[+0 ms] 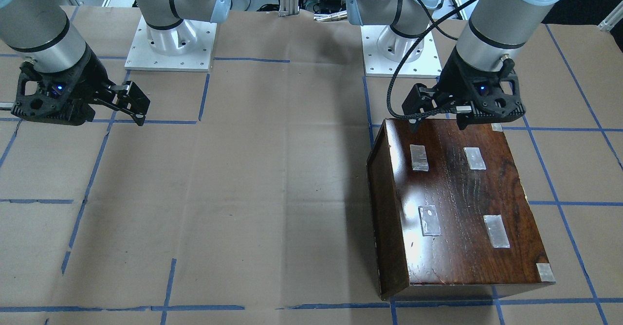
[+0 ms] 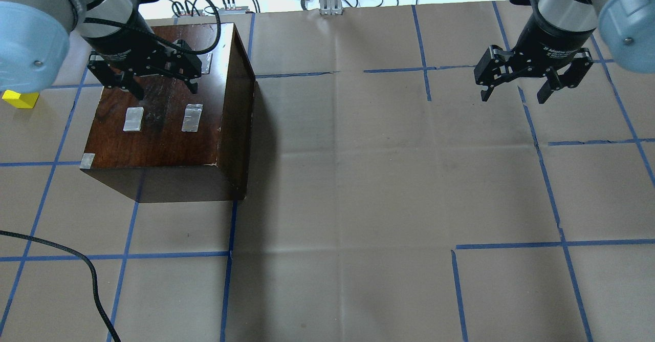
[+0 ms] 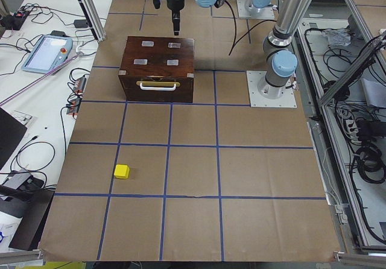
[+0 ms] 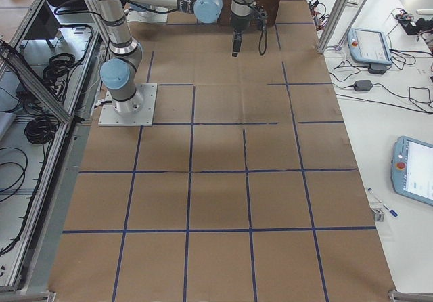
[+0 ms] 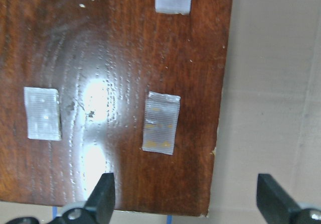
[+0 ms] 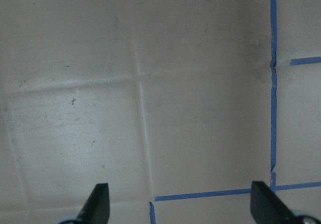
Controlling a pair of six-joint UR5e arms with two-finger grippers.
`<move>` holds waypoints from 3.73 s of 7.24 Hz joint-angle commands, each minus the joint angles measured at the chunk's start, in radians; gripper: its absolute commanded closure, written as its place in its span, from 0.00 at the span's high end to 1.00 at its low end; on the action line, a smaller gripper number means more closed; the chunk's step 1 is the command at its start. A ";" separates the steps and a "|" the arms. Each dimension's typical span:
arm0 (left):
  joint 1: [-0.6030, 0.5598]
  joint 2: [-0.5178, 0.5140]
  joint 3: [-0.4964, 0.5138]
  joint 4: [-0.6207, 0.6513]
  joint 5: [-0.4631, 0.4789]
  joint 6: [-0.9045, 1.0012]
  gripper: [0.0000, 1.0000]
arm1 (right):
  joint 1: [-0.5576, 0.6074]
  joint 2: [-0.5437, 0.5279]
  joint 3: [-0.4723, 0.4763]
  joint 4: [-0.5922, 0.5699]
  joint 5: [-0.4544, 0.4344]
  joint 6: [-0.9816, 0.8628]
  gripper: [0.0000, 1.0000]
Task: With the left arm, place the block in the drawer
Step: 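Move the left gripper off the cabinet top toward the drawer side, then lower the left gripper beside the white drawer handle, then hook the white drawer handle with the left gripper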
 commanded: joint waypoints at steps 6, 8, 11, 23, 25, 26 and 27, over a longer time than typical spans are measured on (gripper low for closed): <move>0.415 -0.038 0.009 0.051 -0.017 0.446 0.99 | 0.000 0.000 0.000 0.000 0.000 0.000 1.00; 0.475 -0.124 0.070 0.086 -0.087 0.488 0.99 | 0.000 0.000 0.000 0.000 0.000 0.000 1.00; 0.510 -0.175 0.105 0.068 -0.200 0.490 0.99 | 0.000 0.000 0.000 0.001 0.000 0.000 1.00; 0.530 -0.326 0.077 -0.018 -0.267 0.668 0.99 | 0.000 0.000 0.000 0.000 0.000 0.000 1.00; 0.527 -0.343 0.074 -0.016 -0.264 0.666 0.99 | 0.000 0.000 0.000 0.000 0.000 0.000 1.00; 0.526 -0.356 0.075 -0.015 -0.262 0.668 0.99 | 0.000 0.000 -0.002 0.000 0.000 0.000 1.00; 0.526 -0.363 0.077 -0.013 -0.262 0.668 0.99 | 0.000 0.000 0.000 0.000 0.000 0.002 1.00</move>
